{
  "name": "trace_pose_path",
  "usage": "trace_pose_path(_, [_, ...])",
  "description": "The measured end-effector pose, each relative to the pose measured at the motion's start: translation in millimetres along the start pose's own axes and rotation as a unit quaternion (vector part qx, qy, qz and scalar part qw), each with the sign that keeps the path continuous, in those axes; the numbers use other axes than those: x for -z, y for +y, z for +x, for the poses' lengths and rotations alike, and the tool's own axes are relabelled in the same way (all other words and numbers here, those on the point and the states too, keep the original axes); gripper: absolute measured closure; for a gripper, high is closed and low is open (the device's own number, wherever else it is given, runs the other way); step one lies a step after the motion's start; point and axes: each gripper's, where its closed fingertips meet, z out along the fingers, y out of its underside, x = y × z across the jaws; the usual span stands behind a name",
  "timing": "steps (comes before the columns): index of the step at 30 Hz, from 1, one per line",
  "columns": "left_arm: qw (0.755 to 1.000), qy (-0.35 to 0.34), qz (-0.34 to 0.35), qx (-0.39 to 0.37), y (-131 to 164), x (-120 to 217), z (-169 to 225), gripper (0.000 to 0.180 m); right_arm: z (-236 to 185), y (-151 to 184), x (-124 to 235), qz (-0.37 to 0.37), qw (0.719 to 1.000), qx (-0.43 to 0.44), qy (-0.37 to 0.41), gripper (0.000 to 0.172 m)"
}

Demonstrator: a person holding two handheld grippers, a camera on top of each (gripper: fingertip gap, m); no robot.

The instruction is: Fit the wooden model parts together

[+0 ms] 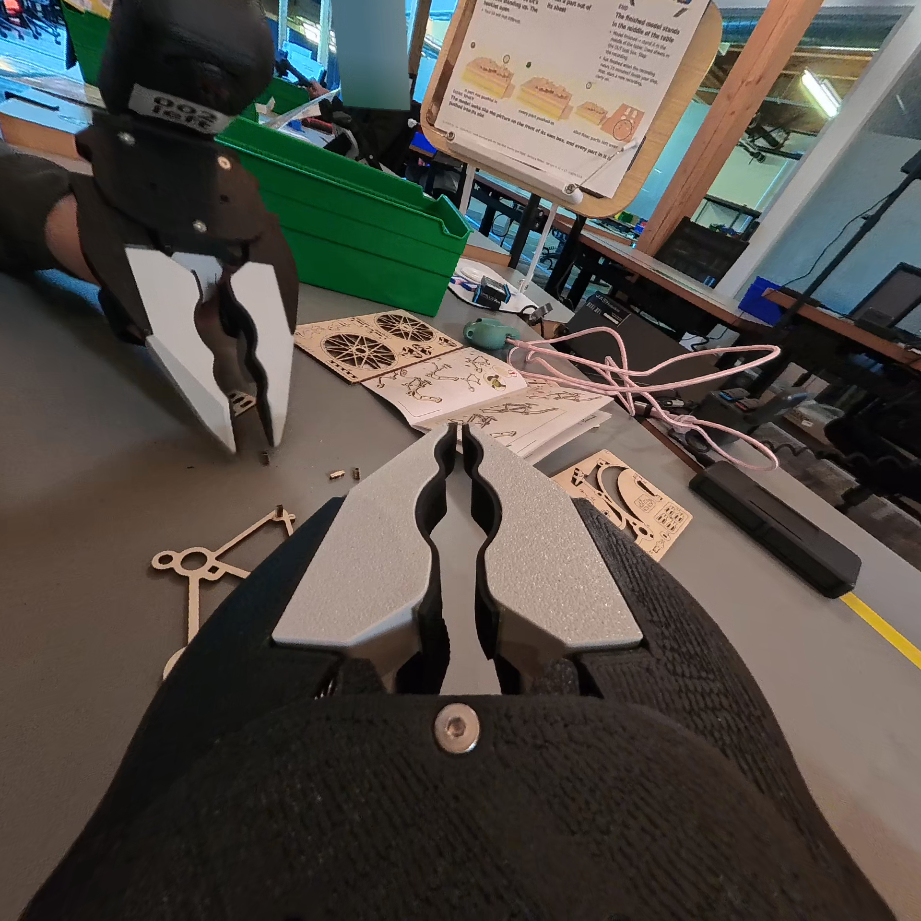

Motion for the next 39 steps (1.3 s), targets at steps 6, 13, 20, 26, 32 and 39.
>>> trace_pose_path(6, [1.0, -0.003, 0.003, -0.002, 2, 0, -6, 0.161, 0, 0, 0, 0.0, 1.0, -0.001, -0.001, 0.171])
trace_pose_path(13, [1.0, 0.004, 0.003, -0.007, 3, -3, -4, 0.167, 0, 0, 0, 0.0, 1.0, -0.002, -0.002, 0.171])
trace_pose_path(20, [1.0, 0.005, 0.007, -0.01, 3, -4, -3, 0.18, 0, 0, 0, 0.0, 1.0, -0.003, -0.002, 0.171])
trace_pose_path(26, [1.0, -0.004, 0.013, -0.016, 3, -5, -4, 0.18, 0, 1, 0, 0.0, 1.0, -0.003, -0.003, 0.171])
trace_pose_path(32, [0.997, -0.041, 0.012, -0.058, 1, -4, -9, 0.18, -3, -1, 0, 0.004, 1.0, -0.001, -0.009, 0.171])
trace_pose_path(39, [0.978, -0.05, 0.191, -0.067, -54, 31, 0, 0.18, -43, -35, 11, 0.091, 0.989, 0.008, -0.117, 0.163])
